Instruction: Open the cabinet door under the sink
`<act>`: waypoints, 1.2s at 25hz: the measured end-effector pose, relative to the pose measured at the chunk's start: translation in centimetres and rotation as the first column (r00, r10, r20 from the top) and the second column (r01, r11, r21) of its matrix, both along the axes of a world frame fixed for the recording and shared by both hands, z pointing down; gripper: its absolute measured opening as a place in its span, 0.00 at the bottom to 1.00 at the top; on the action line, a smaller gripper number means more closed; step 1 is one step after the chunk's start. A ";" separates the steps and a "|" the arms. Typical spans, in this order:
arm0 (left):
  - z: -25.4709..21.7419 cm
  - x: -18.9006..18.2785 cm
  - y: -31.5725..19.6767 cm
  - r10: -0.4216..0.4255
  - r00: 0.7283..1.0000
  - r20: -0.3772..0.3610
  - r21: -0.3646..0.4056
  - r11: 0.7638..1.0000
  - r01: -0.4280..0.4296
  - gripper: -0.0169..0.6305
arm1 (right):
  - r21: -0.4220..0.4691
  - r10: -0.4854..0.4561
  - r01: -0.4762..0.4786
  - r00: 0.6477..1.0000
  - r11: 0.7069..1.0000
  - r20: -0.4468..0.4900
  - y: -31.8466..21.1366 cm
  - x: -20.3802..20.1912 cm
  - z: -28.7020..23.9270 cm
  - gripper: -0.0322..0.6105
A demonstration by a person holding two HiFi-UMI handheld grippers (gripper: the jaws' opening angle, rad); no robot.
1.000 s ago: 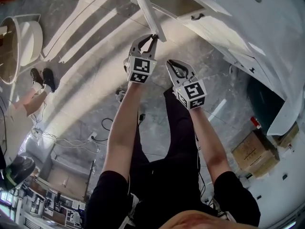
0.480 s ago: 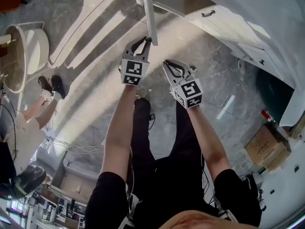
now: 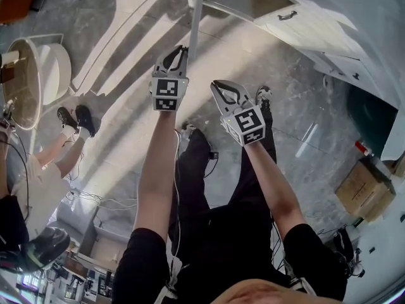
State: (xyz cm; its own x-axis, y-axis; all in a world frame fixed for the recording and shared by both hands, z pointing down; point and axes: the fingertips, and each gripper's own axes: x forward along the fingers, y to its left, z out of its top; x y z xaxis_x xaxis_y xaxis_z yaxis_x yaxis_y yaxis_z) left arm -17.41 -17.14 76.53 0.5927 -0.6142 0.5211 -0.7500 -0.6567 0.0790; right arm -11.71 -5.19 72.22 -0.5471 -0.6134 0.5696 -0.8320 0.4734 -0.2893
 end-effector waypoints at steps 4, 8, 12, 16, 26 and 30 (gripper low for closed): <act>0.1 -1.1 -0.5 0.007 0.999 -0.041 0.002 1.000 -0.007 0.09 | 0.002 0.022 -0.022 1.000 1.000 -0.017 0.2 0.0 0.2 0.17; 0.1 -2.4 -1.2 0.033 0.999 -0.029 0.013 0.999 -0.033 0.09 | 0.001 0.045 -0.045 0.999 0.999 -0.021 0.6 -0.3 0.0 0.17; 0.1 -2.6 -1.3 0.045 0.999 -0.012 0.023 0.999 -0.045 0.09 | 0.007 0.062 -0.062 0.997 0.998 -0.036 1.1 0.1 -0.1 0.17; 0.4 -2.9 -1.2 0.029 1.000 0.006 0.007 1.000 -0.029 0.09 | 0.021 0.089 -0.089 0.995 0.996 -0.036 1.6 0.4 -0.7 0.17; -1.9 -5.9 1.3 -0.085 0.995 -0.061 -0.039 0.996 0.083 0.09 | -0.004 0.119 -0.119 0.991 0.993 -0.057 3.8 2.1 -2.8 0.17; -3.9 -5.3 2.8 -0.090 0.993 -0.080 -0.057 0.995 0.086 0.09 | 0.011 0.143 -0.143 0.988 0.990 -0.059 3.3 3.3 -5.0 0.17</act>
State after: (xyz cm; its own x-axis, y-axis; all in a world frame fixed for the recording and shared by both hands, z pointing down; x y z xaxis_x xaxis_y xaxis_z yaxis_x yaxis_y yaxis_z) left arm -22.71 -14.33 72.66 0.5801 -0.6382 0.5062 -0.7940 -0.5817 0.1765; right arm -8.40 -1.92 67.25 -0.4189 -0.6867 0.5941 -0.9068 0.3504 -0.2345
